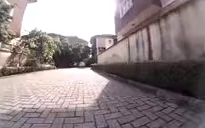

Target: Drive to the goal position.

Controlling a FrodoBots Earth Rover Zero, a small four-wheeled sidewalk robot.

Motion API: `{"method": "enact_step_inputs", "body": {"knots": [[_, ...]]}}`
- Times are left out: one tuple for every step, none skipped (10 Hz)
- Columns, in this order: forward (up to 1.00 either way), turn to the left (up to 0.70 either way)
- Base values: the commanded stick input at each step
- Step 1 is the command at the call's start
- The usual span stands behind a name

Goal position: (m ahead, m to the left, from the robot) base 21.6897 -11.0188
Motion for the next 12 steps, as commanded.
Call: {"method": "enact_step_inputs", "body": {"knots": [[0.69,0.03],[0.69,0.04],[0.69,0.11],[0.69,0.34],[0.69,0.34],[0.69,0.34],[0.69,0.34],[0.69,0.34],[0.69,0.34],[0.69,0.34],[0.69,0.34],[0.69,0.34]]}}
